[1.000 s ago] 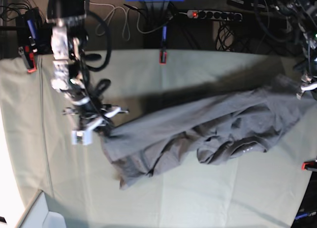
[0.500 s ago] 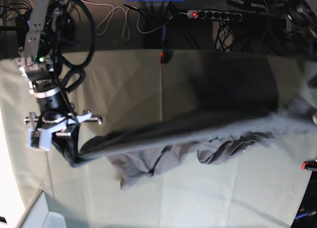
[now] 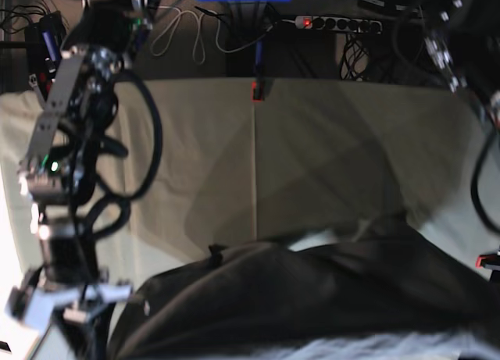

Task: Layout the t-shirt on the table in an organized manner, then fold the t-shirt properly
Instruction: 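Lift the shirt high with both grippers and lay it flat on the table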

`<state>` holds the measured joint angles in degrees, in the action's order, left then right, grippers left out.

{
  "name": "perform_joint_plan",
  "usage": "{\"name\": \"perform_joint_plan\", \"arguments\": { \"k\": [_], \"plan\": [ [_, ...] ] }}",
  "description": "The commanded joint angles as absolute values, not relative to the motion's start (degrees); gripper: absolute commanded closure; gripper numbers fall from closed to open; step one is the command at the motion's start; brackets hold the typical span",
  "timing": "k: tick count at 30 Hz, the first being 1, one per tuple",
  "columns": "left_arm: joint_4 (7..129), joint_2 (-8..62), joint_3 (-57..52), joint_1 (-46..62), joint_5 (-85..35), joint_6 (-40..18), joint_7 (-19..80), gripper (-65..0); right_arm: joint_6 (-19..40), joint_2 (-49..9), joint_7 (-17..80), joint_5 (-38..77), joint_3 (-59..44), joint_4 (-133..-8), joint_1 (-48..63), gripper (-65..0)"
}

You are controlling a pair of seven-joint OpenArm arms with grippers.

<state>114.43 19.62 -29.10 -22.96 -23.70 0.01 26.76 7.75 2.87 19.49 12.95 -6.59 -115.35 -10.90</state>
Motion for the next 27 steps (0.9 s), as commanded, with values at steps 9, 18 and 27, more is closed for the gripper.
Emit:
{"name": "perform_joint_plan", "arguments": {
  "k": [9, 18, 27],
  "plan": [
    [115.3, 23.6, -22.2, -37.9, -23.4, 0.1, 24.4, -0.2, 8.0, 3.8, 17.2, 13.4, -10.9, -116.3, -22.5, 0.0],
    [115.8, 23.6, -26.7, -34.0, -23.5, 0.0, 24.1, -0.2, 8.0, 3.6, 17.1, 13.4, -11.6, -116.4, -24.4, 0.0],
    [115.3, 23.3, -27.6, -33.5, -23.5, -0.1, 24.1, -0.2, 8.0, 3.8, 17.0, 13.4, -11.2, -116.1, -24.4, 0.0]
  ]
}}
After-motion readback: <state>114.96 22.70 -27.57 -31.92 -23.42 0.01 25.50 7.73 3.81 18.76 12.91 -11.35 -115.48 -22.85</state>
